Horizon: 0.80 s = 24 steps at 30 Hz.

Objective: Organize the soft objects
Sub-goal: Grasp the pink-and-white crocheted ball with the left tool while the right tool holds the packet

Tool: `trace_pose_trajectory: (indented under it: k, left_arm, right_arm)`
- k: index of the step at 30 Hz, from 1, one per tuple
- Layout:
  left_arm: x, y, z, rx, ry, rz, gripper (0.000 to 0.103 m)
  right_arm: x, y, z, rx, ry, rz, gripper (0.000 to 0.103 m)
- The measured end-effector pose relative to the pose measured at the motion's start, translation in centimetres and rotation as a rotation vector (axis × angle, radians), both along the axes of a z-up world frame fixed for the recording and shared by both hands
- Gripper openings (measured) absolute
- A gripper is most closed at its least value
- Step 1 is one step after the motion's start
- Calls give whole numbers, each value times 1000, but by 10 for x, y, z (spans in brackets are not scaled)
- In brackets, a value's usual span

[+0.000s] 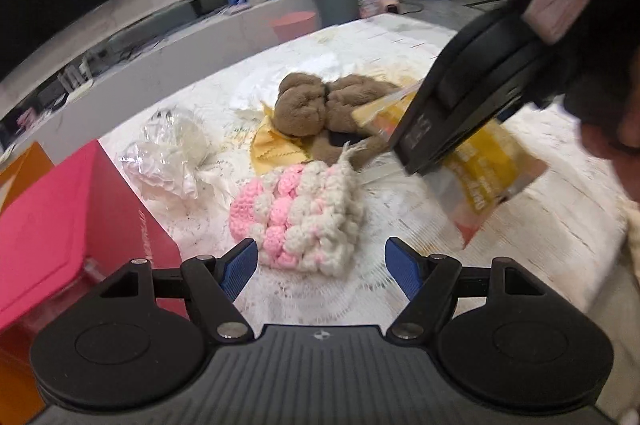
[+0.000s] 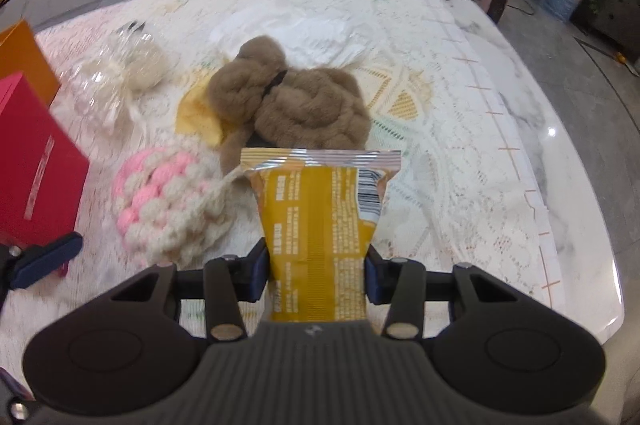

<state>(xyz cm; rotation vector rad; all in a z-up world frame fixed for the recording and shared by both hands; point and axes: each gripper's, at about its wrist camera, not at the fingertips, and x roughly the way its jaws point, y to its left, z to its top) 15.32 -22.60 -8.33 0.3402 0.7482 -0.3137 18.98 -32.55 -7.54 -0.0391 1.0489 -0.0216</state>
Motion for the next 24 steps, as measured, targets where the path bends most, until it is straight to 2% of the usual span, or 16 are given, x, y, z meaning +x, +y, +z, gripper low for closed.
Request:
trace_pose_trajectory:
  k: [4,11,16,19,24]
  left_arm:
    - [20,-5,-9,-21,33,69,85]
    - [38,-18,-18,17,-1,156,88]
    - [45,-16,-19,-43,-8,203,91]
    - [46,-13,-18,-71,3,198,81]
    - [31,1,-17,-123,-23,187,46]
  right_arm:
    - [2,-7,6,14,-26,-36,45]
    - [-1,-24,7,3,-37,-96,45]
    - [2,-21,3,5,-28,-87,45]
    - [2,-17,2,8,-26,-70,45]
    - [3,-14,0,8,-17,-53,45]
